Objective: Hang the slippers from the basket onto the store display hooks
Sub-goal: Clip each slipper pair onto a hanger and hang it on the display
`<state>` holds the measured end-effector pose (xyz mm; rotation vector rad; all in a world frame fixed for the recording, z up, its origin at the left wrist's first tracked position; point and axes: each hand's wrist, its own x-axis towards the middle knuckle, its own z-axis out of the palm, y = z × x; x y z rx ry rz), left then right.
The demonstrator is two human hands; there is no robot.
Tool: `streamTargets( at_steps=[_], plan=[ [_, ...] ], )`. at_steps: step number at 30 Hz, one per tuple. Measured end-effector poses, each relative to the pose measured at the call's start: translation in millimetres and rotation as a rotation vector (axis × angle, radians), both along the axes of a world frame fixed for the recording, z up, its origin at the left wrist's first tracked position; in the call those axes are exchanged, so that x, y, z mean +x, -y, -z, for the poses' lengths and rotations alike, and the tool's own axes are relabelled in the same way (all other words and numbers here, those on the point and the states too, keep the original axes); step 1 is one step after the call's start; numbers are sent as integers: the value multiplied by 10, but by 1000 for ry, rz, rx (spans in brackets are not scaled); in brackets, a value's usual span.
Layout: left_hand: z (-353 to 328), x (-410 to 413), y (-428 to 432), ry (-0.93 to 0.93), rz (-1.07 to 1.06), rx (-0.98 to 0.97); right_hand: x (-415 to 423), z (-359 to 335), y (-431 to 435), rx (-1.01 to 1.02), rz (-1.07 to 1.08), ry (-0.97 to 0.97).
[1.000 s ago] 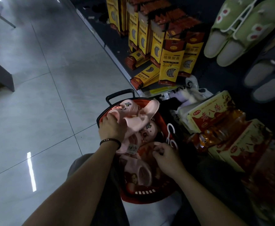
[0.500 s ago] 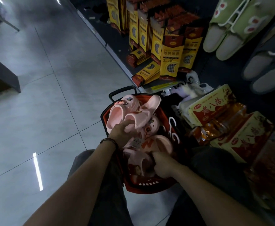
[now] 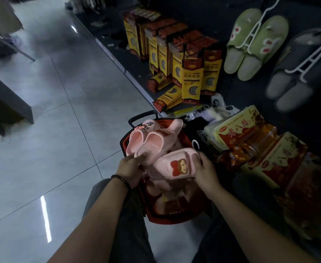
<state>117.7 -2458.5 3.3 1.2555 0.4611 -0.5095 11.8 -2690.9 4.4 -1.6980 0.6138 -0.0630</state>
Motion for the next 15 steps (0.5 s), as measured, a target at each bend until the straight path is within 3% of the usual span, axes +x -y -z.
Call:
streamTargets(
  at_steps=[5,10,15],
  plan=[
    [-133,-204,50,-16,31,-258,-73,-60,47,92,110,-16],
    [-231,-371,121,63,67,-240,-148,-168,122,135,116,8],
    [-201,-389,147,10,70,-215,-141,-118,169,246,140,-4]
  ],
)
